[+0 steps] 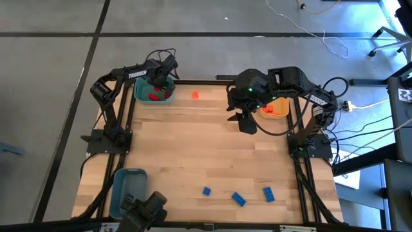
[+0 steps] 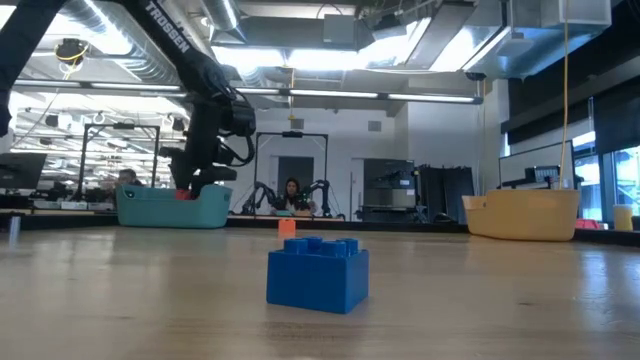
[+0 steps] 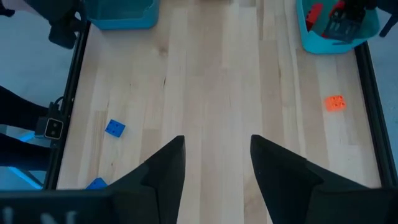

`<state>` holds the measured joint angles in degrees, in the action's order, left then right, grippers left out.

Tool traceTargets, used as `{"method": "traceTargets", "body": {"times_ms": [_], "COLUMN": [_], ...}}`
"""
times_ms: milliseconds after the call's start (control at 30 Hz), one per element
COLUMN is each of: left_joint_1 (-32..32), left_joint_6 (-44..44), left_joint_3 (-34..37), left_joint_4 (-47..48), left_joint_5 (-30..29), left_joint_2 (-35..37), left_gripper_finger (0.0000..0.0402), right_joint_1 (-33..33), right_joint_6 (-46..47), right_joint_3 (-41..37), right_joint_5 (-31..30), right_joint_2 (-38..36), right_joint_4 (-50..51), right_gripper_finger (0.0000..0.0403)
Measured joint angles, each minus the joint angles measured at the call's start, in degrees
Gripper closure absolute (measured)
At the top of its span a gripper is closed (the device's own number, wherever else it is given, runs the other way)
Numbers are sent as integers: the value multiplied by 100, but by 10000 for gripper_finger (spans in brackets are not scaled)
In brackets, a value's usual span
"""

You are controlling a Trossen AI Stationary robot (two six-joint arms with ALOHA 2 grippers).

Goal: Sort & place blocks by color
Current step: Put the red game piece into the green bin, then put the blue game piece into the gray bin

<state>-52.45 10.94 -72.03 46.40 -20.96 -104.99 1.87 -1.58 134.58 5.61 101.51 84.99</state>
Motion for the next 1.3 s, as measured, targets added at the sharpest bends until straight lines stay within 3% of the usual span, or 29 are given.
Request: {"method": "traceTargets", "body": {"times_ms": [100, 433, 933, 1033, 1100, 1167, 1300], "left_joint_1": [53, -95, -155, -152, -150, -178, -166], "left_joint_6": [248, 222, 494, -12, 313, 7, 400], "left_joint_3": [0, 0, 0, 0, 0, 2, 4], "left_joint_4": [-109, -211, -326, -438, -466, -636, -636], "left_joint_5": [43, 1153, 1207, 1500, 1431, 1828, 1652], "left_joint_2": [0, -2, -2, -2, -2, -2, -4], "left_gripper_finger": [233, 233, 233, 233, 233, 233, 233], "right_joint_1": [0, -2, 66, 63, 63, 61, 63], "right_joint_6": [0, 0, 149, 153, 153, 153, 148], "right_joint_3": [0, 0, 0, 0, 0, 0, 0], "right_joint_5": [0, 2, 2, 2, 2, 2, 2], "right_joint_2": [0, 0, 125, 146, 146, 146, 146], "right_joint_4": [-78, -92, -172, -180, -183, -188, -197], "right_gripper_finger": [222, 222, 222, 222, 222, 222, 222]}}
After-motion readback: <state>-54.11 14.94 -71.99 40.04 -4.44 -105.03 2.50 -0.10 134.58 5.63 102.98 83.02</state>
